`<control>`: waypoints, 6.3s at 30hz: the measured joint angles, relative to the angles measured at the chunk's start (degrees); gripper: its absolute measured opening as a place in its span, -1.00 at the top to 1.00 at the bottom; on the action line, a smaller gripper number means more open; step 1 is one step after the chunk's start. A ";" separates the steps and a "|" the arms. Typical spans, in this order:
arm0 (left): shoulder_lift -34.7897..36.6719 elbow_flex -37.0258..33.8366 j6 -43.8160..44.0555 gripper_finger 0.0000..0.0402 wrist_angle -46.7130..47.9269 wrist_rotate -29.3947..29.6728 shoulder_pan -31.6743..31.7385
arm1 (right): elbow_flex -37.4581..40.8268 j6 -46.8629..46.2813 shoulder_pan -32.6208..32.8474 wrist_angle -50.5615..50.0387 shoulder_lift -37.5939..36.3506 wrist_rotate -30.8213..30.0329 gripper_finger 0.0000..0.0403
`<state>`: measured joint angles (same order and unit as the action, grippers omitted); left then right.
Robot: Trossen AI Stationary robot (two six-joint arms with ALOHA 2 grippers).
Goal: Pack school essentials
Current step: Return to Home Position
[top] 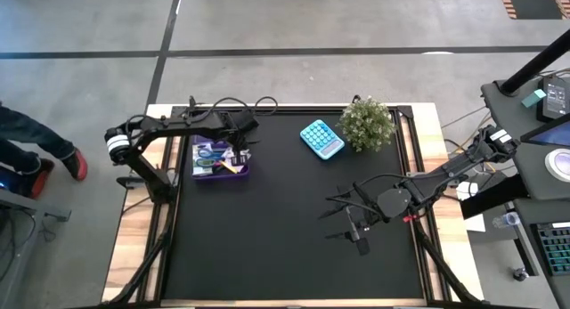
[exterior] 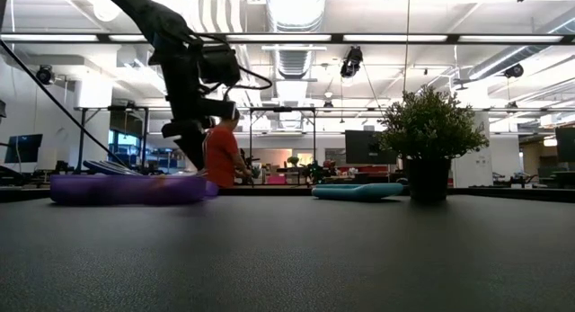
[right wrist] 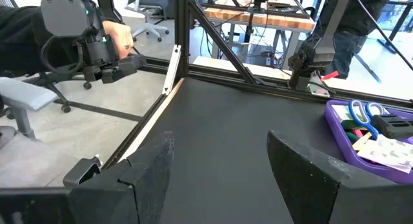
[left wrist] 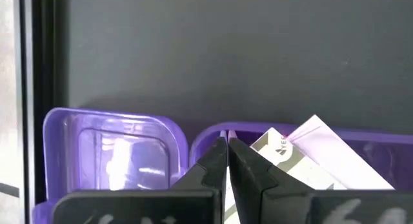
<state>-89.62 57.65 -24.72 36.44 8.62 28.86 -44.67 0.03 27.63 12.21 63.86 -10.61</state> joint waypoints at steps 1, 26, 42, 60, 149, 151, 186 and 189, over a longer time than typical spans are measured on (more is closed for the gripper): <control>0.02 0.00 0.28 1.00 0.25 0.00 -0.03 | 0.01 0.00 0.00 0.00 0.00 0.02 -0.18; 9.88 -0.26 15.39 1.00 -1.86 7.58 -15.51 | 0.01 0.18 -0.01 -0.64 0.00 0.00 -0.18; 16.37 -21.44 37.42 1.00 -22.03 22.64 -20.12 | 0.01 -0.28 -0.08 -0.81 0.00 -0.04 -0.18; 24.52 -25.70 28.54 1.00 -37.94 34.43 -38.41 | 6.22 10.66 -0.09 3.44 -0.31 -12.83 -0.17; 86.03 -57.29 -5.71 1.00 -49.56 52.35 -65.55 | 43.94 30.40 -19.80 20.96 -55.43 -14.99 0.32; 85.92 -57.31 -5.71 1.00 -49.57 52.35 -65.55 | 43.94 30.38 -19.80 21.01 -55.43 -14.99 0.32; 85.64 -57.42 -5.70 1.00 -49.57 52.22 -65.54 | 44.03 12.47 -21.82 -9.48 -63.62 -3.08 0.32; 85.64 -57.42 -5.71 1.00 -49.55 52.22 -65.53 | 44.03 10.43 -22.92 -9.59 -63.55 -2.87 0.32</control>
<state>-3.99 0.23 -30.43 -13.10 60.84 -36.67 -0.64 10.46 4.71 2.62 0.30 -13.48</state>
